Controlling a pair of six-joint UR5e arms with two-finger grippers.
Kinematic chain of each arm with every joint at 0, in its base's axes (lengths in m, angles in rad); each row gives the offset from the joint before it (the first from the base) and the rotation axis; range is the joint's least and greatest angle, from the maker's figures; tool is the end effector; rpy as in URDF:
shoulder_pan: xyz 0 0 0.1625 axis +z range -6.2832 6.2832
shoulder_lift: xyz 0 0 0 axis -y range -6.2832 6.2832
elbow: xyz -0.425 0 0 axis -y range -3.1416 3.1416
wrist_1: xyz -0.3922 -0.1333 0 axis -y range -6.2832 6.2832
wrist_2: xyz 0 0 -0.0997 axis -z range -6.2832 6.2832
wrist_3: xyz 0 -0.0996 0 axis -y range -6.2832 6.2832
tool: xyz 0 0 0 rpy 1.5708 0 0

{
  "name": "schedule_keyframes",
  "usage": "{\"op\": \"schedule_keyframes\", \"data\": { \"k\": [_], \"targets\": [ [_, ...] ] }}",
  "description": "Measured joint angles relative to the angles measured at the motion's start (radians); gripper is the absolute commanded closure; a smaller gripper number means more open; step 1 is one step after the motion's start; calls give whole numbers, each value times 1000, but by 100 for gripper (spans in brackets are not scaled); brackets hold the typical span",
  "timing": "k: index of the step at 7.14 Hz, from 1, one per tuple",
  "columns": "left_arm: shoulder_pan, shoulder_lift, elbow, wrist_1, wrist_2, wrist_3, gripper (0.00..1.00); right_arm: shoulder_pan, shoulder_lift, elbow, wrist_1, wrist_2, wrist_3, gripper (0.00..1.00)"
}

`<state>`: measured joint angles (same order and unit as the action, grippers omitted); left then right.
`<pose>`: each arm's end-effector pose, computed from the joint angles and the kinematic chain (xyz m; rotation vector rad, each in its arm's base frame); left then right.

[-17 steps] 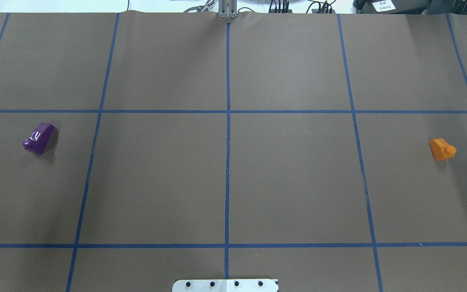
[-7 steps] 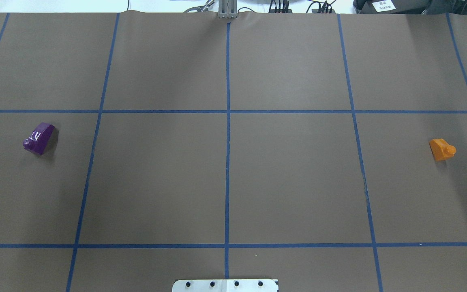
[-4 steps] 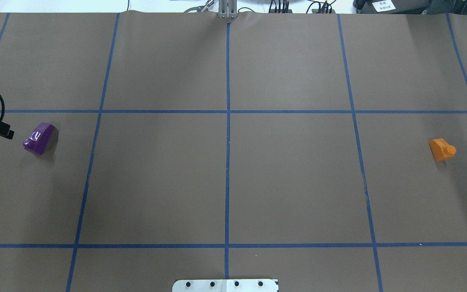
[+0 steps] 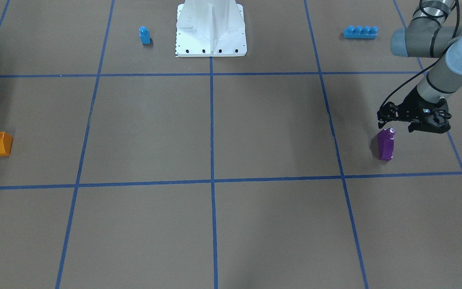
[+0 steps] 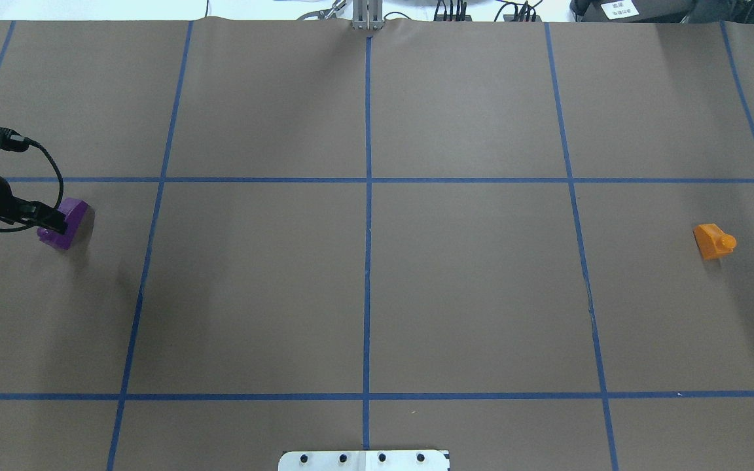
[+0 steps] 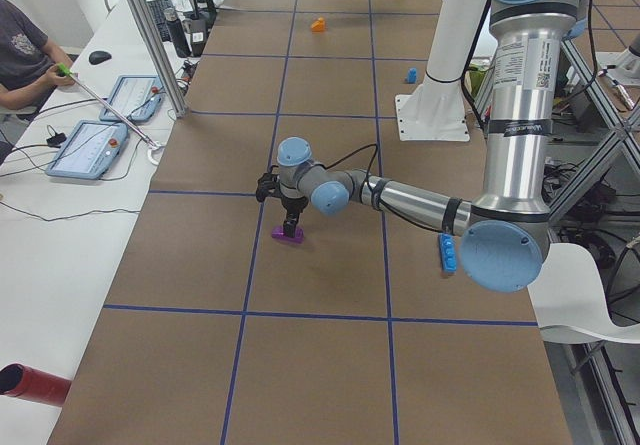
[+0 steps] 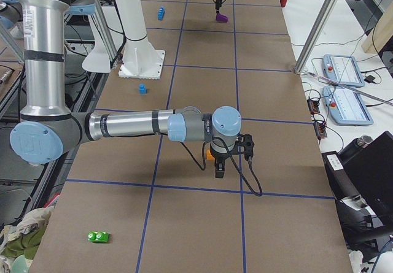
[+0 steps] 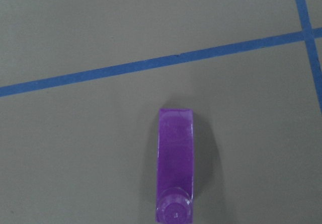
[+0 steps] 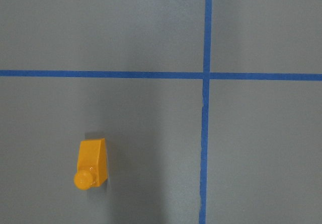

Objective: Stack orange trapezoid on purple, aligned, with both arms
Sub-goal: 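Lower the left gripper onto the purple trapezoid block and grasp it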

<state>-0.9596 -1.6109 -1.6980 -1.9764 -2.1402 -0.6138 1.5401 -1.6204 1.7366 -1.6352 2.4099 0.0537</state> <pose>0.2407 -0.4822 0.5383 0.1376 0.7732 0.1606 0.0447 -0.4731 0.6028 0.0133 -0.8402 -0.0001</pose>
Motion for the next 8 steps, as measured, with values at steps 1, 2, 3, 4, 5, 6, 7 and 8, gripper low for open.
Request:
{"op": "schedule_keyframes", "data": {
  "k": [1, 2, 3, 4, 5, 6, 7, 8],
  "targets": [
    [7, -22, 33, -2, 0, 3, 0, 0, 0, -1, 0, 0, 0, 0],
    [13, -36, 63, -10, -1, 7, 0, 0, 0, -1, 0, 0, 0, 0],
    [18, -42, 96, -37, -1, 9, 0, 0, -1, -2, 0, -1, 0, 0],
    [21, -43, 133, -79, -2, 9, 1, 0, -1, -3, 0, -1, 0, 0],
    [22, -44, 161, -118, -4, 7, 3, 0, -1, -3, 0, -1, 0, 0],
    [22, -44, 172, -136, -7, 5, 25, 0, -1, -3, 0, -2, 0, 0],
    [22, -43, 171, -142, -10, 3, 70, 0, 0, -3, 0, -2, 0, 0],
    [22, -41, 168, -142, -11, 0, 100, 0, 0, -1, 0, -2, 0, 0]
  ]
}}
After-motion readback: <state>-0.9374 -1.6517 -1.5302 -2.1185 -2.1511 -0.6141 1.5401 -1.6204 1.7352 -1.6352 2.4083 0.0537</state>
